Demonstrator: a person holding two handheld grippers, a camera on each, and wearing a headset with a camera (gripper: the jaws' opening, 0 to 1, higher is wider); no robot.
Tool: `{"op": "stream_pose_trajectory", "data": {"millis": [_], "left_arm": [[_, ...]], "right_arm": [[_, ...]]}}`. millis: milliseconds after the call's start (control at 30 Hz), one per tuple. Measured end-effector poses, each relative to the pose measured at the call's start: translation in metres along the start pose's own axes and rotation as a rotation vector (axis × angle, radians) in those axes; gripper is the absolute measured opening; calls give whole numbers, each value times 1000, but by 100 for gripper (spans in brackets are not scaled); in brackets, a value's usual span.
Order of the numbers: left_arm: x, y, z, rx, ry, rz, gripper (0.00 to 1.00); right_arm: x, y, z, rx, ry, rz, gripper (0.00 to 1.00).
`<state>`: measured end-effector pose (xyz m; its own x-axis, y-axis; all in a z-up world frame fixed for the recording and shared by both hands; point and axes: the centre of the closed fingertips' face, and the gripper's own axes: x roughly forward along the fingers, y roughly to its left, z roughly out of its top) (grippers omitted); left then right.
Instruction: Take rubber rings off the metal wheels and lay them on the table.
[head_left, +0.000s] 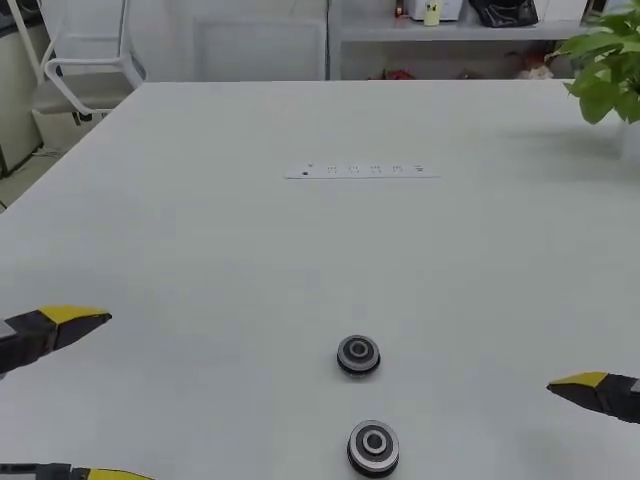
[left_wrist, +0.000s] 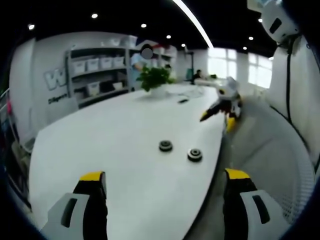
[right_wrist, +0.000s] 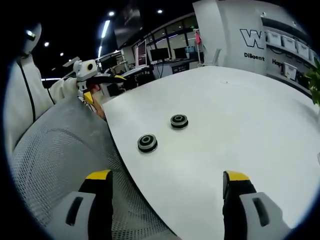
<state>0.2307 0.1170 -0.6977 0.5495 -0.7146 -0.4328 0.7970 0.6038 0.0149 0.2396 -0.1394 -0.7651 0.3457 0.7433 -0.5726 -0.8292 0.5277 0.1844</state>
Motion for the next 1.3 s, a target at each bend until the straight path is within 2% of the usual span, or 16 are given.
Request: {"op": "stream_pose_trajectory", "data": {"millis": [300,1300], "left_arm": [[5,-1,6,19,3,-16,98],[21,-20,26,68,16,-97,99]], "right_arm": [[1,-1,-1,4,-3,3,87],[6,-2,0,3,-5,22,87]]}}
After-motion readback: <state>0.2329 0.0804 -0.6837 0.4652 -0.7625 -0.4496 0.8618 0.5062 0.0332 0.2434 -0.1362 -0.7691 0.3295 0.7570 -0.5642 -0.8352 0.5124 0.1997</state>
